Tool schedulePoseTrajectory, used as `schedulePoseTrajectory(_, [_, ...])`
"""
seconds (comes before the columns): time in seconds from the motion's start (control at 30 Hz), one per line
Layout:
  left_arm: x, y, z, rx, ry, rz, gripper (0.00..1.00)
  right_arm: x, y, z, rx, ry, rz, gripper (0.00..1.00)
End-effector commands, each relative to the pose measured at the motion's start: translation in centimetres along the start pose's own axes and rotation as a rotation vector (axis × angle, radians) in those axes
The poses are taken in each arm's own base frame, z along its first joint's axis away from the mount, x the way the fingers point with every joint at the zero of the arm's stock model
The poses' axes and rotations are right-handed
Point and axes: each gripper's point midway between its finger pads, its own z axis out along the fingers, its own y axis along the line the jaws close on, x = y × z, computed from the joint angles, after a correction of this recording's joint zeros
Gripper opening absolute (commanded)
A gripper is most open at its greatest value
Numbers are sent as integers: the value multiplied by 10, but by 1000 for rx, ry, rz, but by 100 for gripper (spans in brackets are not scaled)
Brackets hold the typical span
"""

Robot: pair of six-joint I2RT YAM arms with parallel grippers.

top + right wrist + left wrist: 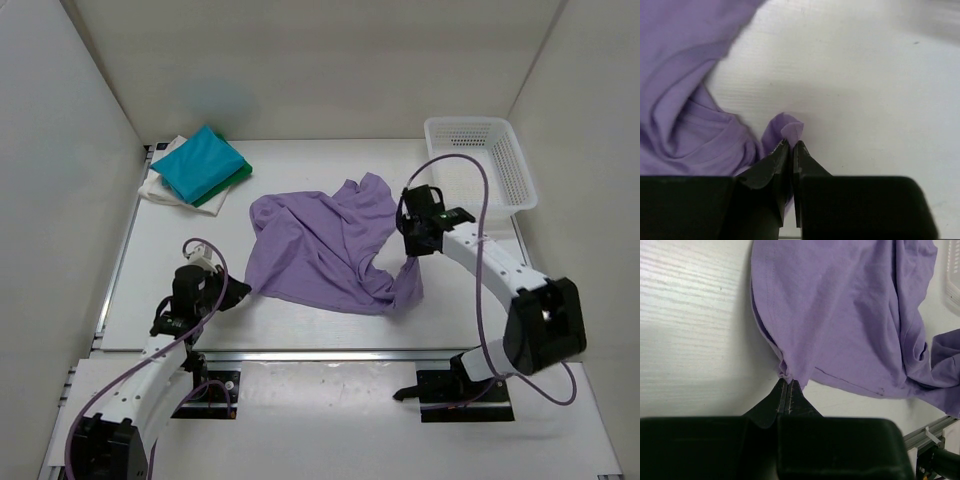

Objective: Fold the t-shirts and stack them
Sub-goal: Flatten out the tshirt

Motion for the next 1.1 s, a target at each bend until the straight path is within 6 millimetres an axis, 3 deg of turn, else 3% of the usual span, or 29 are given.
schedulePoseTrajectory(0.0, [-14,-17,-3,43,-19,24,0,-31,-17,-51,27,-182,89,4])
schedulePoseTrajectory(0.13, [-18,-22,-6,55,-22,32,0,-17,-28,-81,-4,-262,175,0])
schedulePoseTrajectory(0.17, [-26,-27,-9,62,-40,34,0,-13,-27,-86,-13,-275,180,0])
schedulePoseTrajectory(0.23, [-36,-33,-15,64,-51,44,0,-14,-22,-115,-50,-359,214,0])
schedulePoseTrajectory(0.27, [-50,-41,-20,73,-84,59,0,-17,-20,-126,-62,-396,234,0])
schedulePoseTrajectory(0.37, [-89,-68,-41,110,-154,84,0,-31,-18,-182,-101,-549,254,0])
schedulePoseTrajectory(0.43, [-111,-88,-54,143,-177,93,0,-46,-17,-232,-160,-673,291,1])
schedulePoseTrajectory(0.47, [-130,-102,-65,153,-216,102,0,-49,-20,-243,-158,-700,292,0])
schedulePoseTrajectory(0.5, [-153,-119,-78,175,-273,115,0,-59,-22,-271,-181,-765,311,0])
schedulePoseTrajectory(0.53, [-163,-121,-82,163,-288,107,0,-64,-24,-291,-191,-807,304,0])
schedulePoseTrajectory(0.57, [-186,-138,-101,174,-350,120,0,-71,-27,-305,-189,-838,295,0])
schedulePoseTrajectory(0.63, [-229,-173,-134,200,-442,160,0,-91,-40,-355,-192,-956,307,0])
schedulePoseTrajectory(0.67, [-238,-175,-132,172,-433,164,0,-104,-48,-386,-187,-1024,304,0])
schedulePoseTrajectory(0.73, [-281,-210,-171,181,-537,202,0,-124,-51,-421,-202,-1090,272,0])
schedulePoseTrajectory(0.77, [-289,-207,-163,144,-515,198,0,-139,-60,-444,-178,-1143,276,0])
schedulePoseTrajectory(0.8, [-309,-225,-191,153,-583,219,0,-146,-61,-450,-169,-1153,250,0])
schedulePoseTrajectory(0.87, [-346,-250,-209,136,-640,255,0,-171,-50,-474,-197,-1221,238,0])
schedulePoseTrajectory(0.9, [-357,-235,-186,65,-588,245,0,-180,-21,-476,-247,-1217,174,0])
schedulePoseTrajectory(0.93, [-370,-244,-201,62,-630,258,0,-185,-36,-479,-99,-1237,211,0])
schedulePoseTrajectory(0.97, [-374,-245,-188,40,-623,265,0,-189,-14,-489,-87,-1252,232,0])
schedulePoseTrajectory(1.0, [-378,-223,-168,-6,-587,240,0,-187,8,-479,18,-1223,105,0])
schedulePoseTrajectory(1.03, [-380,-216,-161,26,-566,210,0,-201,10,-480,81,-1252,92,1])
schedulePoseTrajectory(1.07, [-372,-202,-139,34,-519,192,0,-208,19,-474,46,-1252,66,0])
